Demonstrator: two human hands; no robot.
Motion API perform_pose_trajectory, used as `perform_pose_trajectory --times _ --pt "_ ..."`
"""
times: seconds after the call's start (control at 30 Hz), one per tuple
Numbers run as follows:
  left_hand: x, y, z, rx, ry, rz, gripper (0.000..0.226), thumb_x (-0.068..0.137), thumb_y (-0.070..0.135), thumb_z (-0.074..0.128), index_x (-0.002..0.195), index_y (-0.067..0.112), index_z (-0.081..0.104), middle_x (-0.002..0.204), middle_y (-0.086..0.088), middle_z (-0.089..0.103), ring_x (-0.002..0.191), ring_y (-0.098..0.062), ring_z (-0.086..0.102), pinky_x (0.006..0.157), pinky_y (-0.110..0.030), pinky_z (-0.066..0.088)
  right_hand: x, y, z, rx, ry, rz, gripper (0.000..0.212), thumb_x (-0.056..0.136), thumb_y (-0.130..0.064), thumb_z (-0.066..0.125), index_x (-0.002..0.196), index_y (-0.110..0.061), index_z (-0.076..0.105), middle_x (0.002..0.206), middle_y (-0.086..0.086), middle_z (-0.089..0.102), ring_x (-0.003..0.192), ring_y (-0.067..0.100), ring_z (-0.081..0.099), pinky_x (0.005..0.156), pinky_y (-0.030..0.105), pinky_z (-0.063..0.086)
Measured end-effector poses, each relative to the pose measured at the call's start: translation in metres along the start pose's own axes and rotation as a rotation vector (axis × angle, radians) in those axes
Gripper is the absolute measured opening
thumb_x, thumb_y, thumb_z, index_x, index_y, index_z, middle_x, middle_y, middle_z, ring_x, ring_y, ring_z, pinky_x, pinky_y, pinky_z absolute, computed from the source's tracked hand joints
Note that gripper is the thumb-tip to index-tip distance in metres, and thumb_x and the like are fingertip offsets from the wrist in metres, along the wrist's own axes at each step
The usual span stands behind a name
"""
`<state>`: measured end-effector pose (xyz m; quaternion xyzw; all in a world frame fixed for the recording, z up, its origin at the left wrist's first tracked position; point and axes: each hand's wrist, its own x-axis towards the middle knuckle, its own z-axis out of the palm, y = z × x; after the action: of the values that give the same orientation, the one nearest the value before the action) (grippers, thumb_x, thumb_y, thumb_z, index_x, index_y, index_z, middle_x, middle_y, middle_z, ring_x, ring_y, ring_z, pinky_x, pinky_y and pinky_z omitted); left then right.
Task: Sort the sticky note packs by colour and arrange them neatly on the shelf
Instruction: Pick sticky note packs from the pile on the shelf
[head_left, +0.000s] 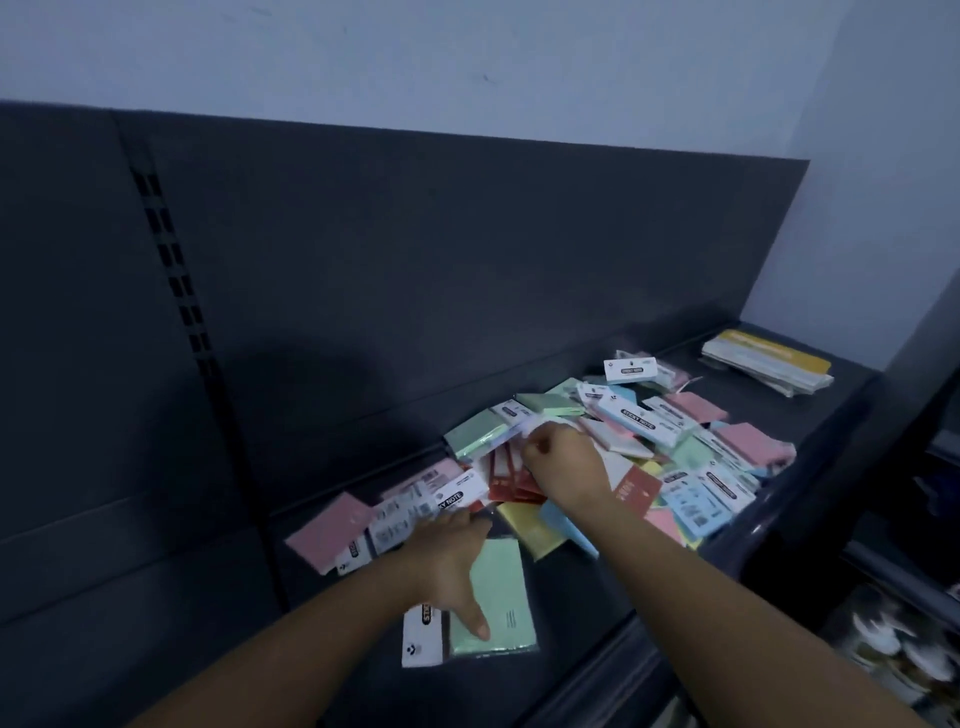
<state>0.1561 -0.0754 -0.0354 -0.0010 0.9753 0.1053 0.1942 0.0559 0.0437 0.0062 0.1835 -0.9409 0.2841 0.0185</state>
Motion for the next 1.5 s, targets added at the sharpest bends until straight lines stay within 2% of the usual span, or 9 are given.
perform_pose_trajectory --times 0.13,0.27,0.43,0.7,0.87,1.03,1.23,1.4,1.5 --pt "0.001 0.002 -0.006 -0.054 0.179 -0.040 0.084 0.068 0.045 0.076 0.136 0.014 0.037 0.136 -0.004 0.040 0.126 -0.023 0.033 0.109 -0.039 0.022 0.040 -0.021 0.018 -0.270 -0.055 -0.025 0.052 0.088 -0.051 0.049 0.114 -0.007 0.060 0.126 0.013 0.052 0.118 0.031 0.046 0.093 0.038 0.039" --pt "-0.014 -0.009 -0.011 -0.419 0.426 -0.175 0.034 0.078 0.036 0.070 0.107 0.022 0.059 0.111 0.007 0.059 0.107 -0.016 0.052 0.094 -0.030 0.040 0.070 -0.035 0.035 -0.567 -0.224 -0.020 0.079 0.080 -0.073 0.042 0.132 -0.014 0.047 0.140 0.009 0.035 0.129 0.029 0.030 0.100 0.038 0.029" --pt "-0.041 -0.048 -0.004 -0.674 0.517 -0.424 0.013 0.081 0.027 0.068 0.075 0.024 0.057 0.088 0.004 0.062 0.082 -0.012 0.060 0.066 -0.024 0.044 0.093 -0.020 0.054 -0.607 -0.351 0.090 0.101 0.073 -0.072 0.054 0.144 -0.008 0.023 0.149 0.015 0.027 0.137 0.034 0.023 0.110 0.049 0.025" --pt "-0.063 -0.048 0.001 -1.127 0.757 -0.734 0.015 0.083 0.010 0.068 0.092 0.000 0.062 0.082 -0.008 0.069 0.069 -0.016 0.062 0.058 -0.022 0.045 0.118 0.009 0.045 -0.241 -0.166 0.024 0.058 0.080 -0.043 0.067 0.122 -0.007 0.052 0.125 0.013 0.051 0.120 0.032 0.043 0.096 0.041 0.037" --pt "-0.081 -0.046 0.012 -1.293 0.984 -0.915 0.014 0.084 0.008 0.067 0.093 -0.002 0.062 0.088 -0.016 0.069 0.073 -0.025 0.062 0.062 -0.029 0.046 0.116 0.015 0.037 -0.097 -0.032 -0.166 0.025 0.089 -0.022 0.058 0.107 -0.006 0.057 0.111 0.016 0.061 0.107 0.034 0.051 0.086 0.037 0.039" --pt "-0.114 -0.041 0.035 -1.403 1.200 -1.038 0.014 0.083 0.011 0.068 0.087 -0.001 0.062 0.092 -0.023 0.066 0.075 -0.028 0.060 0.073 -0.035 0.047 0.096 -0.010 0.031 0.495 -0.071 -0.253 0.021 0.095 -0.014 0.049 0.111 0.001 0.046 0.102 0.022 0.062 0.085 0.032 0.059 0.067 0.032 0.043" --pt "-0.169 -0.026 0.049 -1.461 1.310 -1.076 0.019 0.086 0.018 0.065 0.090 -0.001 0.060 0.081 -0.018 0.064 0.065 -0.028 0.060 0.058 -0.031 0.048 0.033 -0.077 0.044 1.165 -0.629 0.164 0.020 0.086 -0.009 0.064 0.103 -0.006 0.052 0.099 0.014 0.064 0.082 0.023 0.063 0.061 0.036 0.055" --pt "-0.243 -0.026 0.066 -1.522 1.439 -1.114 0.016 0.088 0.018 0.062 0.085 0.004 0.056 0.081 -0.016 0.063 0.066 -0.028 0.059 0.064 -0.034 0.048 -0.055 -0.140 0.059 1.214 -1.243 0.152 0.025 0.086 -0.003 0.063 0.108 0.005 0.056 0.093 0.014 0.067 0.082 0.019 0.065 0.067 0.029 0.059" --pt "-0.297 -0.028 0.085 -1.538 1.535 -1.162 0.013 0.089 0.016 0.061 0.086 0.005 0.055 0.081 -0.016 0.062 0.063 -0.027 0.058 0.059 -0.032 0.047 -0.116 -0.184 0.078 1.144 -1.435 0.195 0.009 0.085 0.005 0.060 0.093 0.006 0.061 0.079 0.013 0.070 0.069 0.017 0.068 0.055 0.023 0.058"
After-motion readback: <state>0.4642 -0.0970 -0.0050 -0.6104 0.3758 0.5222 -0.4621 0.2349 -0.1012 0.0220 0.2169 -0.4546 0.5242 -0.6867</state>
